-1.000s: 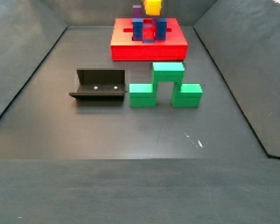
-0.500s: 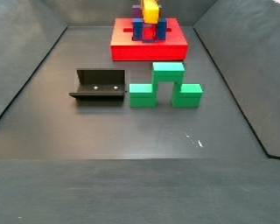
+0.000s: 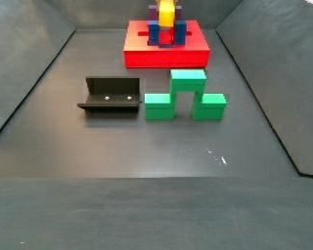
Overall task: Pick up the yellow object. Move up. Move to above the board. Insert the yellow object.
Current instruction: Insert the yellow object.
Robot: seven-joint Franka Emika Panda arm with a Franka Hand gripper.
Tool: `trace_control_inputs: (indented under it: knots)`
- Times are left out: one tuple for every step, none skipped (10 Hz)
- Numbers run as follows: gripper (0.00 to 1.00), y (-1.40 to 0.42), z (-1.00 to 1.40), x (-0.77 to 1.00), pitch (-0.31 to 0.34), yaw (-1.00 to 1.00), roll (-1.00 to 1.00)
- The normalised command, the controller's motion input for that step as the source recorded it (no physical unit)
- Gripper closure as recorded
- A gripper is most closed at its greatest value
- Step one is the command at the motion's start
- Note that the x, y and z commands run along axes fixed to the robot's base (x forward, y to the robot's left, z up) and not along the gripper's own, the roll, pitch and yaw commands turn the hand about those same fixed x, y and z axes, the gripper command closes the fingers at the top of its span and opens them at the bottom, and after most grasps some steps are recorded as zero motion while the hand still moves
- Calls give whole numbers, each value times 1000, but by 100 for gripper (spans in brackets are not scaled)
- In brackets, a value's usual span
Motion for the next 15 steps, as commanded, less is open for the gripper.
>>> trace_control_inputs:
  knots:
    - [100, 0, -69, 0, 7, -149, 147]
    - [100, 0, 0, -23, 0, -60, 97]
    - [100, 0, 0, 37, -20, 160, 51]
    - [100, -14, 0, 83, -19, 326, 54]
    - [100, -11, 0, 117, -20, 377, 70]
    - [100, -40, -11, 57, -7, 340, 91]
    - [100, -40, -69, 0, -21, 266, 99]
    - [100, -31, -91, -3, -29, 226, 86]
    - [100, -63, -71, -74, -27, 157, 76]
    - [100, -100, -91, -83, -31, 94, 96]
    - [100, -149, -180, 0, -19, 3, 134]
    - [100, -203, -111, 86, 0, 0, 169]
    - [100, -231, -71, 277, 34, -46, 204]
    - [100, -200, -63, 437, 127, -109, 220]
    - [100, -97, -123, 434, 129, -126, 233]
